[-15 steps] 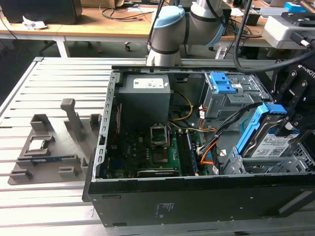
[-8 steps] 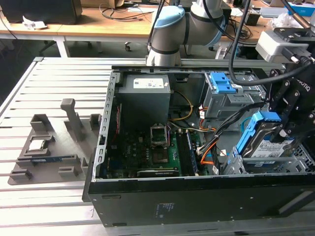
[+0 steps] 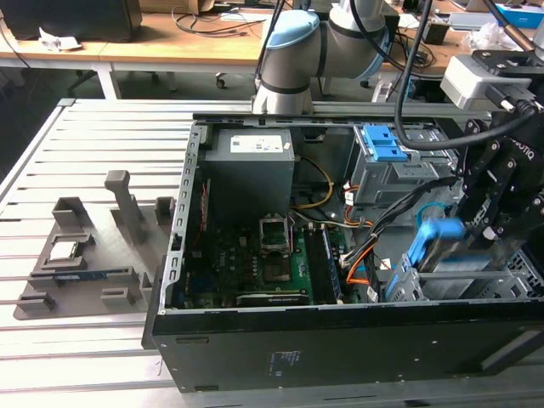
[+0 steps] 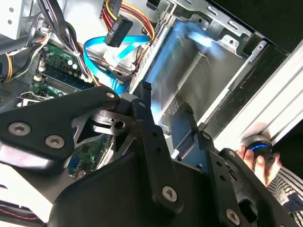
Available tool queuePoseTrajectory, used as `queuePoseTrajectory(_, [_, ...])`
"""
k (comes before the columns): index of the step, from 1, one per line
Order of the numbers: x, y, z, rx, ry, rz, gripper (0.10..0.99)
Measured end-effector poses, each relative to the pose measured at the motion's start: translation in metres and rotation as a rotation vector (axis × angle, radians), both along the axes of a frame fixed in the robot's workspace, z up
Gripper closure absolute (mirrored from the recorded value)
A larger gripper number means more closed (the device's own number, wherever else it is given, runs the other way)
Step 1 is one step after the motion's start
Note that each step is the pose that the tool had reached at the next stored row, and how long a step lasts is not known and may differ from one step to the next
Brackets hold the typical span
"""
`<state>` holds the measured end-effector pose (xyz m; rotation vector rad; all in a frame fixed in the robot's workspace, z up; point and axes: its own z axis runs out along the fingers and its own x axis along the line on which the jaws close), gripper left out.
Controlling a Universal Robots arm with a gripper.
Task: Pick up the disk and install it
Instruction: 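Insert the disk into the insertion slot, then insert the first disk wire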
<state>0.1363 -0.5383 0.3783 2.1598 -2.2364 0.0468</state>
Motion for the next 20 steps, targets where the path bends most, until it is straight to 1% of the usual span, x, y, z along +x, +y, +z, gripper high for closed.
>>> queuePoseTrajectory(3, [0.0000, 0.0000, 0.0000, 0.000, -0.0001, 0.000, 0.663])
queuePoseTrajectory(5, [0.0000, 0.0000, 0.0000, 0.000, -0.0001, 0.000, 0.796])
queuePoseTrajectory(8, [0.0000, 0.0000, 0.0000, 0.000, -0.0001, 0.000, 0.973])
queuePoseTrajectory(16, [0.0000, 0.0000, -0.0001, 0.000, -0.0001, 0.000, 0.980])
queuePoseTrajectory(17, [0.0017, 0.0009, -0.0004, -0.001, 0.0000, 0.000, 0.980])
queuePoseTrajectory(18, [0.0125, 0.0067, -0.0006, -0.008, 0.0001, 0.000, 0.980])
queuePoseTrajectory(19, [0.0208, 0.0153, -0.0044, -0.011, 0.0012, 0.000, 0.980])
queuePoseTrajectory(20, [0.0265, 0.0229, -0.0086, -0.012, 0.0020, 0.000, 0.980])
